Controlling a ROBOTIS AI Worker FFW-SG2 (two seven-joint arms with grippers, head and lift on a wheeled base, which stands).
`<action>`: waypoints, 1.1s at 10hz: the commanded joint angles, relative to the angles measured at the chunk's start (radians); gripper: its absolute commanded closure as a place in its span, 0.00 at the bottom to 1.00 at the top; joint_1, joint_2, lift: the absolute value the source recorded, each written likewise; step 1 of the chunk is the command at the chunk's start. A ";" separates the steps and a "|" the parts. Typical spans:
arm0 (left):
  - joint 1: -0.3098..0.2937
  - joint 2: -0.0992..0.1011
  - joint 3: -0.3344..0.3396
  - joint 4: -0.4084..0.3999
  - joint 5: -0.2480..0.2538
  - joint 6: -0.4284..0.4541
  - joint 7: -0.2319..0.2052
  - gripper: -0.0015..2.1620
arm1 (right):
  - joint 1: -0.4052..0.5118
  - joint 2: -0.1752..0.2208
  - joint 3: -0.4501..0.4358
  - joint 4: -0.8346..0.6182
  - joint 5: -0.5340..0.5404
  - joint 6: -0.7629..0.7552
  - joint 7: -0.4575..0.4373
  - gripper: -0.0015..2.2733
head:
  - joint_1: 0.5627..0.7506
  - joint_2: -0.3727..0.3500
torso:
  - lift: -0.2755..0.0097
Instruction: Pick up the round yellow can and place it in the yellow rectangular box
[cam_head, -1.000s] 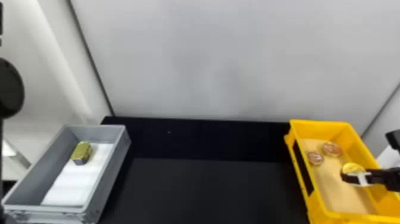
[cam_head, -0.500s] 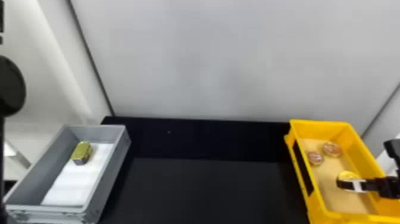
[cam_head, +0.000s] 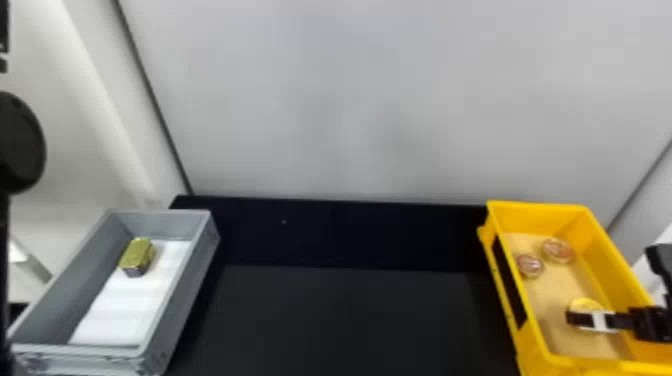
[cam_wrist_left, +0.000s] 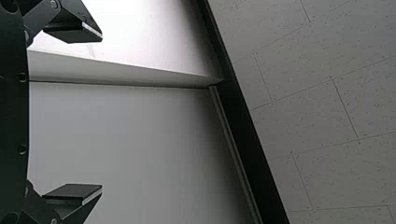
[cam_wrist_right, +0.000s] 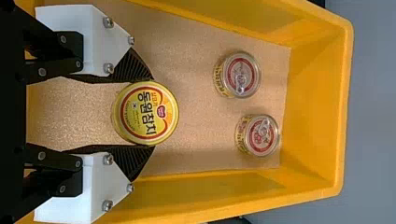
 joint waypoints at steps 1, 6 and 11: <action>0.000 -0.001 -0.001 0.001 -0.001 -0.003 0.000 0.06 | -0.007 -0.002 0.004 0.028 -0.040 0.001 -0.029 0.29 | 0.53 0.59 | 0.93; -0.002 -0.001 -0.003 0.001 0.000 -0.006 0.000 0.06 | -0.015 -0.003 0.007 0.040 -0.054 0.000 -0.042 0.29 | 0.53 0.59 | 0.93; -0.002 -0.003 -0.003 0.001 -0.001 -0.007 0.000 0.06 | -0.016 -0.003 0.010 0.040 -0.085 0.003 -0.061 0.20 | 0.53 0.59 | 0.93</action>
